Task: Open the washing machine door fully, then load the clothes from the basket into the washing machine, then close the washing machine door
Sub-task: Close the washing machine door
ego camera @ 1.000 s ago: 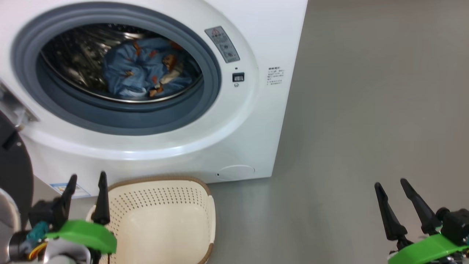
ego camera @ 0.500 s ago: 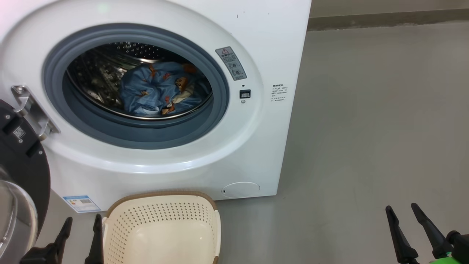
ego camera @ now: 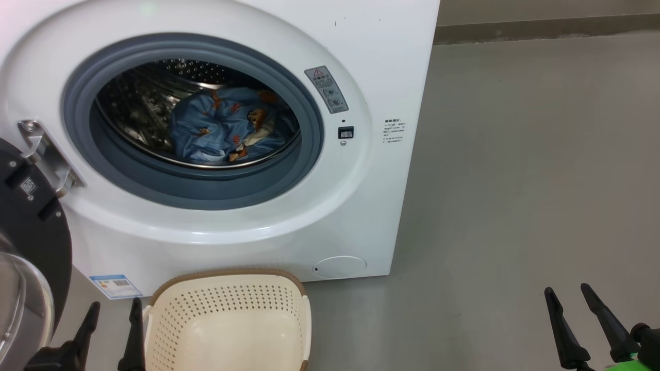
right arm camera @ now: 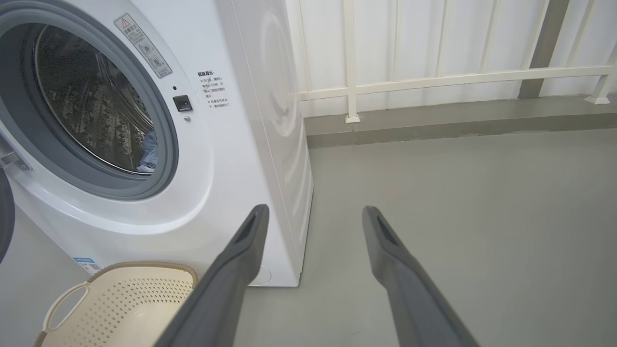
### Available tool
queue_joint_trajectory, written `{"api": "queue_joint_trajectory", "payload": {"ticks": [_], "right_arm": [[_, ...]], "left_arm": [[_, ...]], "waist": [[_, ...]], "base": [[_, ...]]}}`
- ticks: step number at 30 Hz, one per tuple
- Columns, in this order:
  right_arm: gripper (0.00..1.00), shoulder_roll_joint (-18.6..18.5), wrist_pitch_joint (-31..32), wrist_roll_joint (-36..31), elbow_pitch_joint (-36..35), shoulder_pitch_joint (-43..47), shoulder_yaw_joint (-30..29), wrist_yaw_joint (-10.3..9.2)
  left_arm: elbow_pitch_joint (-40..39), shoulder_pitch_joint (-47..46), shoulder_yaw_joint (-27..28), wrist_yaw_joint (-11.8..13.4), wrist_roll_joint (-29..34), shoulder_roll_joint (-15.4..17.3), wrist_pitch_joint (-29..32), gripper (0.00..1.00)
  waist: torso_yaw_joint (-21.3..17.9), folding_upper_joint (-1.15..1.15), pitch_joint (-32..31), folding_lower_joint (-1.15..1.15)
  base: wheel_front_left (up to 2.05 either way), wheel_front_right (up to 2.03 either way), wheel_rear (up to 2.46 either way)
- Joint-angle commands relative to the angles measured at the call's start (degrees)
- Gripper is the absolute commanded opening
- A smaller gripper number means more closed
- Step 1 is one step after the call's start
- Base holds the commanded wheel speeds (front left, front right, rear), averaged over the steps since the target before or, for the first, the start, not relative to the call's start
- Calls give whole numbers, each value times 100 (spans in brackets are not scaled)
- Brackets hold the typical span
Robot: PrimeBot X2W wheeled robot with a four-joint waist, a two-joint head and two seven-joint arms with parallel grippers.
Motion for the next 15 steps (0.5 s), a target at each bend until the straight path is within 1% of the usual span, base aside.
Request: {"api": "queue_joint_trajectory", "payload": {"ticks": [1,5,8,12,15], "right_arm": [[100,-145,-27,14,-157,-28,112,9],[100,-147,-27,10,-160,-31,118,9],[100,-145,-27,5,-166,-34,115,9],[100,-145,-27,2,-173,-34,111,9],[100,-142,-27,1,-178,-39,105,9]], "left_arm": [[-192,-90,215,-9,7,95,-37,100],[-214,-83,226,-9,51,103,-37,100],[-233,-84,252,-9,80,97,-37,100],[-257,-71,247,-9,85,80,-37,100],[-269,-61,243,-9,85,79,-37,100]], "waist": [[-3,0,2,0],[0,0,9,0],[0,0,11,0],[7,0,11,0],[13,0,19,0]], "base": [[0,0,0],[-3,3,0],[-41,41,0],[-78,78,0],[-122,122,0]]}}
